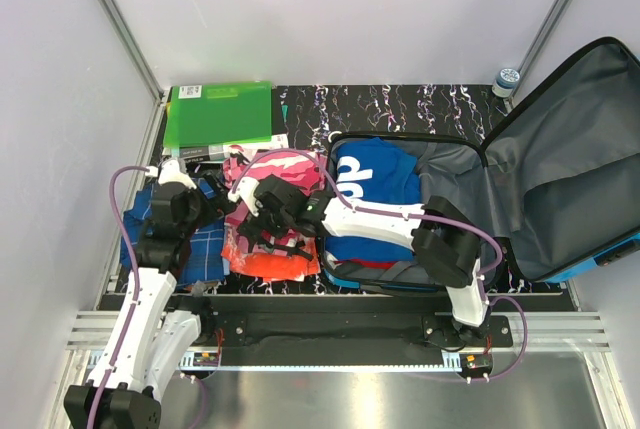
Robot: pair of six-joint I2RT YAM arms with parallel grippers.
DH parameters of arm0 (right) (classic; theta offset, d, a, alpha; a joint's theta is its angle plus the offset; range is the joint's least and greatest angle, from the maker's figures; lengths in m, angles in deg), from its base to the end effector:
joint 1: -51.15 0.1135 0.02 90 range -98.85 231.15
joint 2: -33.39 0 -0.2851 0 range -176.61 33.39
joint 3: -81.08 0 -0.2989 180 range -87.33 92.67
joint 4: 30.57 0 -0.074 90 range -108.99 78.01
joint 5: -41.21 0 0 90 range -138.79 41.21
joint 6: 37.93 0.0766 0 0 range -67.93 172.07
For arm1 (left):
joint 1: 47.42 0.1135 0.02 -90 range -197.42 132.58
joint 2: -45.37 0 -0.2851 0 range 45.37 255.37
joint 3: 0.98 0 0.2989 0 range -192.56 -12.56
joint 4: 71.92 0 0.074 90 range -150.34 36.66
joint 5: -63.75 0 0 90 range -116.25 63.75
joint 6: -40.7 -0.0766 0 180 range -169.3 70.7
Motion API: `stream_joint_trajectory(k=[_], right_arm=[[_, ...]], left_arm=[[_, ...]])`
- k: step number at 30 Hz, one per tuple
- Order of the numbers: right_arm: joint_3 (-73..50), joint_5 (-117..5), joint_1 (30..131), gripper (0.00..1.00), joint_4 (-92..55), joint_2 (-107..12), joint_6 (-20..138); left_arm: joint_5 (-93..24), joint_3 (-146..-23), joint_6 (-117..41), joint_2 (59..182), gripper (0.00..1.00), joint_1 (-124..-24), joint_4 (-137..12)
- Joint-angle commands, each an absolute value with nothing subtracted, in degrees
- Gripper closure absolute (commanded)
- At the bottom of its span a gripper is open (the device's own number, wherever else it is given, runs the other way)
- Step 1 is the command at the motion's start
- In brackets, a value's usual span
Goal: Pack the luggage
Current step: Pick up the clothes at the center of the board.
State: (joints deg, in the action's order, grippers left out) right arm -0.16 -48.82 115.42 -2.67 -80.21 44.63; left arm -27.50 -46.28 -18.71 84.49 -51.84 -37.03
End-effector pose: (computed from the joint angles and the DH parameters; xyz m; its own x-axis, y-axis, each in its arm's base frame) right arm 0.2316 0.4808 0.1960 -0.1755 -0.6624 -0.7283 -0.9316 0.3510 -0.0947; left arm 0.2272 -0.0192 0.2532 -0.4612 -0.4746 -0.7497 -0.1610 0.8756 -0.4554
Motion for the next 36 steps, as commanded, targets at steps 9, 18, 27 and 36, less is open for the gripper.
stream_joint_trajectory(k=[9, 18, 27, 36], right_arm=[[-5.33, -35.62, 121.80, 0.00, -0.71, -80.69, 42.32], [-7.53, -30.60, 123.30, 0.00, -1.06, -81.49, 40.73], [-10.25, -29.02, 123.57, 0.00, -2.46, -80.08, 39.77], [-8.15, -21.29, 123.39, 0.00, -2.99, -84.81, 38.88]], left_arm=[[-30.99, -49.65, -18.01, 84.13, 0.01, -52.60, -42.85], [-26.51, -53.78, -17.31, 87.38, 0.01, -50.15, -40.21], [-30.38, -53.34, -15.46, 90.11, 0.01, -41.62, -41.09], [-32.57, -54.13, -16.60, 88.70, 0.01, -40.83, -39.68]])
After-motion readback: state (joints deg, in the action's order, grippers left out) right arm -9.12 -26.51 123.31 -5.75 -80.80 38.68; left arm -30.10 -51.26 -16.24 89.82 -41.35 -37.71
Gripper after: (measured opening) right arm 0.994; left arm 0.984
